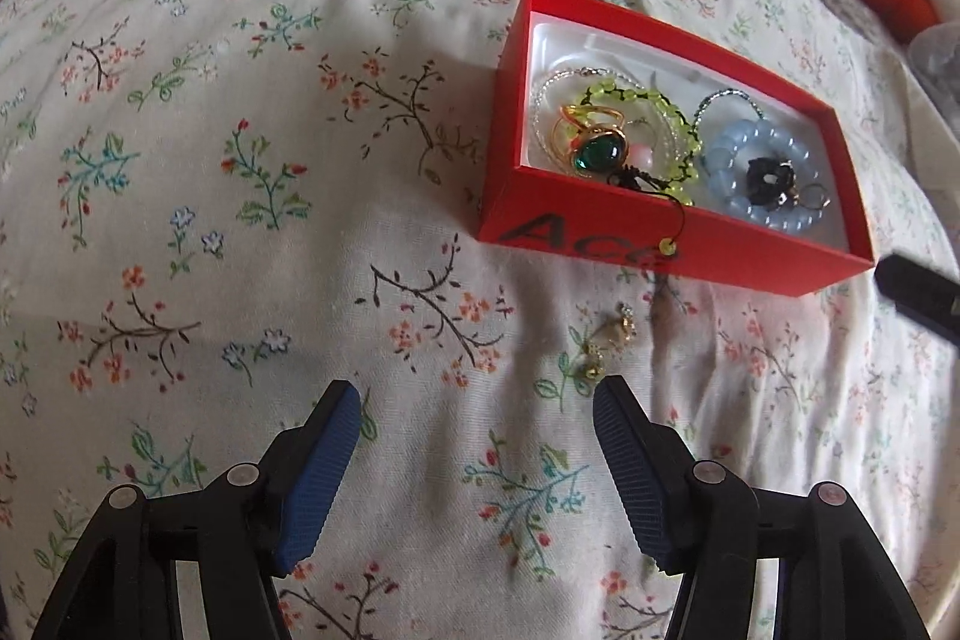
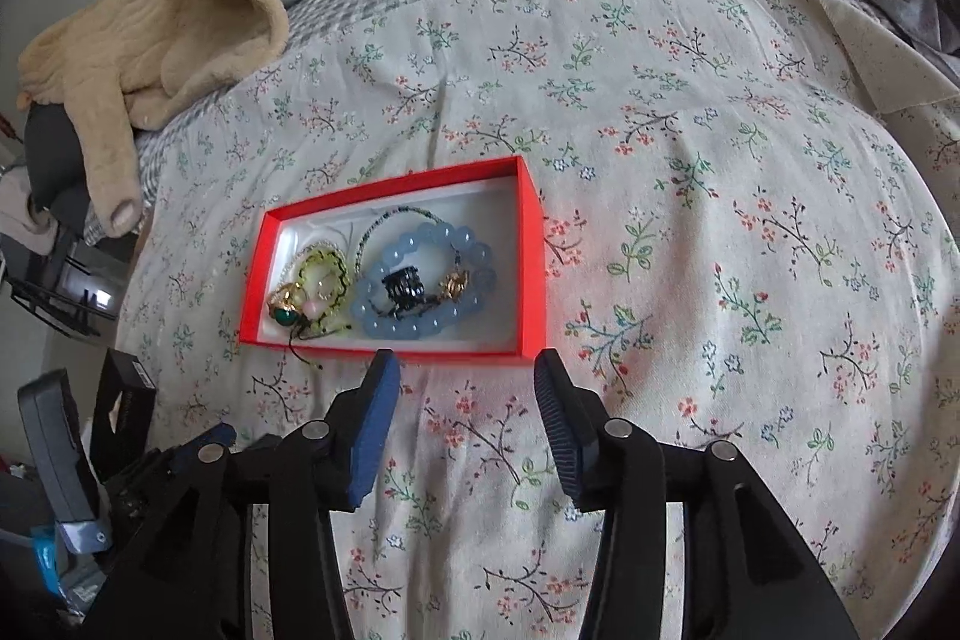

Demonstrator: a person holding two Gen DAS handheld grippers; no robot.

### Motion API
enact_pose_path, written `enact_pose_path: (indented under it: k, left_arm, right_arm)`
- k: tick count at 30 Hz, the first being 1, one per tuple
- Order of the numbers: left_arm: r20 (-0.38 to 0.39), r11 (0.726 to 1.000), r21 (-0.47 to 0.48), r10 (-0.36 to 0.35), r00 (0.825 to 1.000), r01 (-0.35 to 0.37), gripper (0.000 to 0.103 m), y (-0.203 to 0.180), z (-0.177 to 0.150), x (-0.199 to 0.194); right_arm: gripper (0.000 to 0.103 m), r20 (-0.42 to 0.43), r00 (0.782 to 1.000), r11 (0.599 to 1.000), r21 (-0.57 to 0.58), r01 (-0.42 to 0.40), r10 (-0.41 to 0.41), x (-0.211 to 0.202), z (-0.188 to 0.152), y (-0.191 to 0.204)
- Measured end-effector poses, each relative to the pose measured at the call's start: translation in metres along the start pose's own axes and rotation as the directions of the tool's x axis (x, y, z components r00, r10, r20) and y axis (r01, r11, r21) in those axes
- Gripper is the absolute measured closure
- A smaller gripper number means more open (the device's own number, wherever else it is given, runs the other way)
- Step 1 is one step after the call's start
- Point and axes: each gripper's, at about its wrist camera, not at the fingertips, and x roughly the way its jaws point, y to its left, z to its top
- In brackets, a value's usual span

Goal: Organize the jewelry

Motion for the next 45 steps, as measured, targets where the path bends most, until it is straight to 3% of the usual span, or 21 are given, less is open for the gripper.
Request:
enact_pose_path:
  k: [2,8,12,20,22,24,45]
  left_arm:
    - [-0.004,1.0,-0.001,-0.023,1.0,0.023,0.038,-0.003,-0.002,0.0]
    - [-0.049,0.997,0.006,-0.074,0.996,0.074,0.071,-0.02,-0.007,0.017]
    - [-0.055,0.997,-0.013,-0.082,0.995,0.081,0.075,-0.03,-0.006,0.026]
    - [-0.021,1.0,0.016,-0.005,1.0,0.005,0.077,-0.048,0.002,0.044]
    - [-0.017,0.999,0.031,0.015,1.0,-0.014,0.082,-0.051,0.003,0.046]
    - [-0.013,0.999,0.047,0.025,1.0,-0.025,0.097,-0.052,0.005,0.047]
    - [0.008,1.0,-0.026,0.002,1.0,-0.002,0.098,0.018,0.002,0.01]
  right_arm:
    - [0.051,-0.016,1.0,1.0,-0.017,0.018,-0.018,0.0,-0.009,0.001]
    - [0.051,-0.061,0.998,0.997,-0.069,0.027,-0.031,0.001,-0.03,0.005]
    - [0.051,-0.073,0.996,0.997,-0.07,0.037,-0.042,0.006,-0.034,0.002]
    - [0.051,-0.101,0.994,0.999,-0.034,0.031,-0.034,0.014,-0.032,-0.008]
    - [0.051,-0.099,0.994,0.999,-0.032,0.033,-0.036,0.014,-0.031,-0.009]
    - [0.051,-0.099,0.994,0.999,-0.031,0.035,-0.038,0.016,-0.029,-0.009]
    - [0.051,-0.168,0.985,0.998,-0.054,0.03,-0.039,0.062,-0.034,0.044]
